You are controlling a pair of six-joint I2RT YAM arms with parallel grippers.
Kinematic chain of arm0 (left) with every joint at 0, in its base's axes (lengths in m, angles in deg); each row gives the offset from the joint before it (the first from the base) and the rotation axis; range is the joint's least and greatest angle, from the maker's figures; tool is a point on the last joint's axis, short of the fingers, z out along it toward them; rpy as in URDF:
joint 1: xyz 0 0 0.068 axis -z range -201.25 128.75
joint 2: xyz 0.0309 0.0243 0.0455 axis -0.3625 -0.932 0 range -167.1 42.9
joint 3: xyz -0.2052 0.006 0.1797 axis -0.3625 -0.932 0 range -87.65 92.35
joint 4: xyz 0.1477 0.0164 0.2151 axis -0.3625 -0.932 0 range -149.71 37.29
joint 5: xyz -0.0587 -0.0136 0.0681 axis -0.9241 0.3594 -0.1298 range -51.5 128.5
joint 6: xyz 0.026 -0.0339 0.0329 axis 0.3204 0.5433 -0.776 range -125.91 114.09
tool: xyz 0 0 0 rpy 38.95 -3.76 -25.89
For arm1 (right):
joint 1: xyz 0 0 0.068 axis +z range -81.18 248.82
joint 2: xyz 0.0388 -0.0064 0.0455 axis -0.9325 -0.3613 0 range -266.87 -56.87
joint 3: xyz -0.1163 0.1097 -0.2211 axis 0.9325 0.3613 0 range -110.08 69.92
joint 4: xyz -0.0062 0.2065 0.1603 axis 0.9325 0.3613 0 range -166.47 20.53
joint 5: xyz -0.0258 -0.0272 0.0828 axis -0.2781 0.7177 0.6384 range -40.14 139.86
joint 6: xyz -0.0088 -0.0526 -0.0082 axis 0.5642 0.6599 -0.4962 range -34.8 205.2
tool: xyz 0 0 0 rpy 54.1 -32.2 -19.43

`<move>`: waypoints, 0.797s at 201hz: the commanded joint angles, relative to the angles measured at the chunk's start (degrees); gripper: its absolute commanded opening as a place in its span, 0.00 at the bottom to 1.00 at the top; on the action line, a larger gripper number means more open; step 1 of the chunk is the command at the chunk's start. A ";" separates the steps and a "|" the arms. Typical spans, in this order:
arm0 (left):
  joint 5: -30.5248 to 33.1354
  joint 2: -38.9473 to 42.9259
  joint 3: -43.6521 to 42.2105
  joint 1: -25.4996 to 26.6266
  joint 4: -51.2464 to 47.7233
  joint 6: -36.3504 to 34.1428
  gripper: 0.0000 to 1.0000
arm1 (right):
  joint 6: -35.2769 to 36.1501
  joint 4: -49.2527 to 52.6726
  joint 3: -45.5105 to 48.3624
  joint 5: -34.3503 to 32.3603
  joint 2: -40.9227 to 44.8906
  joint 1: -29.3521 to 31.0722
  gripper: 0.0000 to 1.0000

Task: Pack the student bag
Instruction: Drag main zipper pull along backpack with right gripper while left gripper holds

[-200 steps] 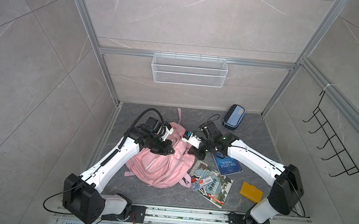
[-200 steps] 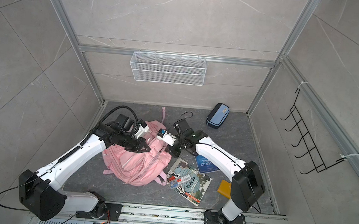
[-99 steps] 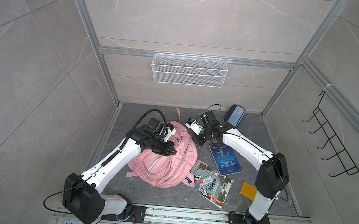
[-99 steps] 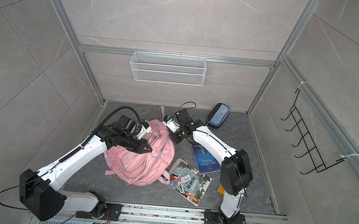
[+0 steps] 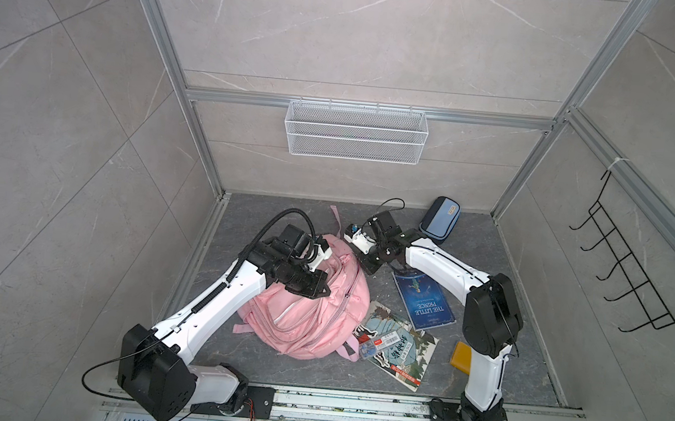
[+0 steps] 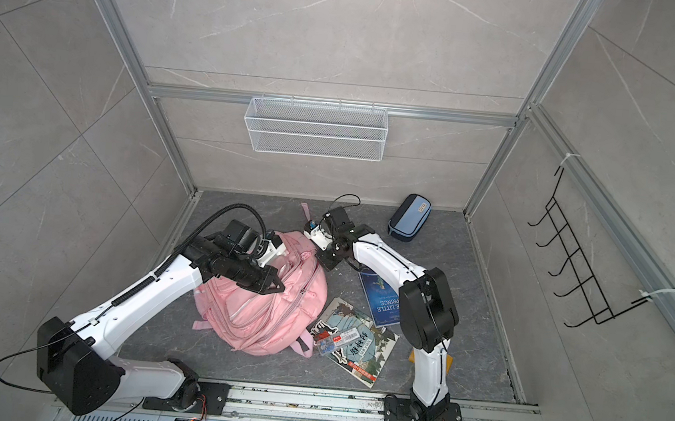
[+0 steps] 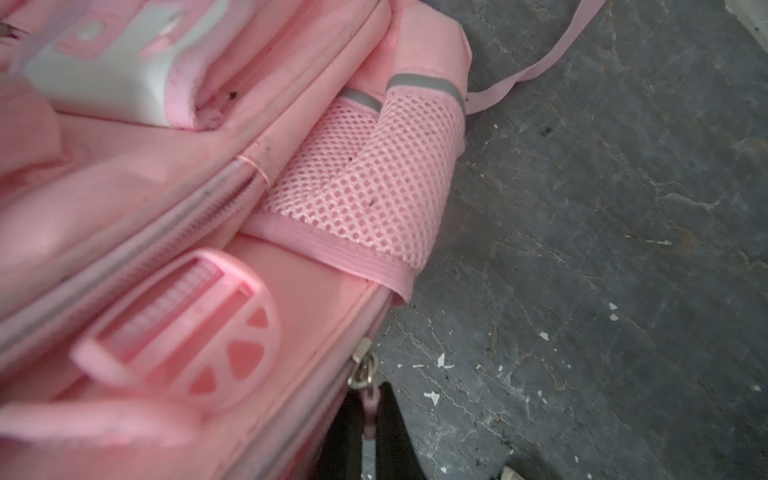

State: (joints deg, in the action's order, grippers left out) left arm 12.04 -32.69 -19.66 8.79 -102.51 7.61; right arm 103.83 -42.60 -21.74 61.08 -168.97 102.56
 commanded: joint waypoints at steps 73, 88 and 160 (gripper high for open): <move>-2.38 1.49 -0.36 -3.79 7.15 4.07 0.00 | -6.77 1.48 12.36 12.15 24.20 2.99 0.61; -3.82 1.39 0.20 -3.89 7.56 3.45 0.00 | -5.41 1.54 15.36 14.67 25.81 4.22 0.62; -8.68 1.05 1.49 -3.94 7.39 2.00 0.00 | -4.23 0.06 15.36 19.06 18.68 4.19 0.72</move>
State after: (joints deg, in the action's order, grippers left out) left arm 9.99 -32.69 -20.82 4.88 -98.60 10.51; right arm 98.90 -42.06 -5.17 77.89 -147.77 106.89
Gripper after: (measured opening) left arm 0.080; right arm 0.723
